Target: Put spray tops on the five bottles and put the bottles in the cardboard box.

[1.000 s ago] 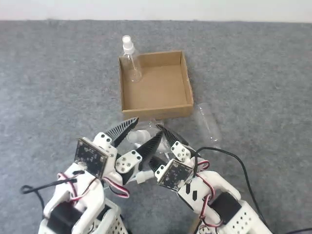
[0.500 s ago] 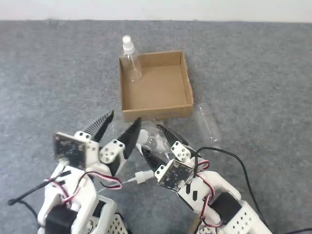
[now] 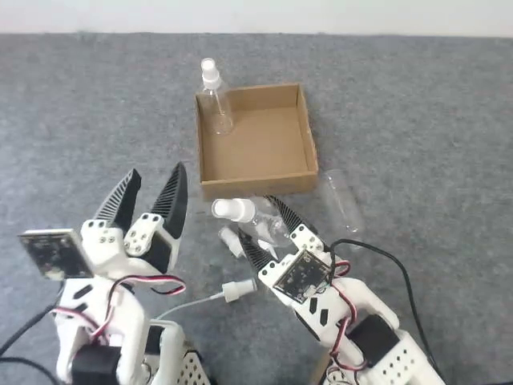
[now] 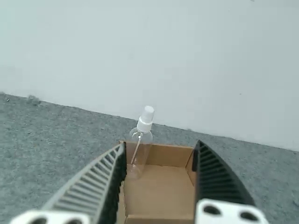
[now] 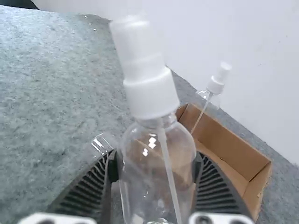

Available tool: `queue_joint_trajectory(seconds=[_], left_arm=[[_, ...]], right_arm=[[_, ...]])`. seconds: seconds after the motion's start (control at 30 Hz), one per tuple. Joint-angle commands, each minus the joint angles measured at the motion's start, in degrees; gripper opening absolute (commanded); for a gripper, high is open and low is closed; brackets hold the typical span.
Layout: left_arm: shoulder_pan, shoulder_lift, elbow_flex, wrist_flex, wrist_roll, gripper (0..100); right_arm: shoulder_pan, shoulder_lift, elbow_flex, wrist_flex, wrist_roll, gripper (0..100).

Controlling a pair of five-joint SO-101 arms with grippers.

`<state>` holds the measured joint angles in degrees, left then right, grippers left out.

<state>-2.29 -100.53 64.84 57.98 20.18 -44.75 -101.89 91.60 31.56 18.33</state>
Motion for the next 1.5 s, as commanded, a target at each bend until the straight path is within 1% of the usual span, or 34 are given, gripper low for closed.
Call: queue_joint_trajectory(seconds=[0.0, 0.1, 0.23, 0.33, 0.6, 0.8, 1.1, 1.3, 1.47], left_arm=[[-0.3, -0.1, 1.6, -4.1, 0.6, 22], [2.9, -0.1, 4.4, -6.4, -0.3, 22], [10.7, -0.1, 6.5, -6.5, -6.4, 21], [14.9, -0.1, 8.0, -6.4, -8.8, 21], [20.8, 0.0, 9.4, -6.2, -12.2, 21], [24.4, 0.0, 9.4, -4.3, -13.5, 21], [24.4, -0.1, 8.9, -4.3, -13.5, 21], [17.8, -0.1, 7.3, -4.7, -13.0, 21], [14.4, -0.1, 6.0, -4.7, -13.0, 21]], right_arm=[[0.7, -1.5, -3.3, -0.7, -3.4, 10.1], [0.7, -1.5, -4.5, 0.3, -6.0, 10.1], [0.7, -1.5, -6.5, 2.6, -9.4, 10.1], [0.7, -1.5, -7.3, 2.9, -11.4, 10.1], [0.7, -1.5, -7.1, 2.9, -11.3, 10.1], [0.7, -1.5, -7.1, 2.9, -11.3, 10.1], [0.8, -1.5, -6.9, 2.9, -11.3, 10.1], [1.0, -1.5, -6.9, 2.9, -11.3, 10.0], [1.0, -1.5, -6.9, 2.9, -11.3, 10.0]])
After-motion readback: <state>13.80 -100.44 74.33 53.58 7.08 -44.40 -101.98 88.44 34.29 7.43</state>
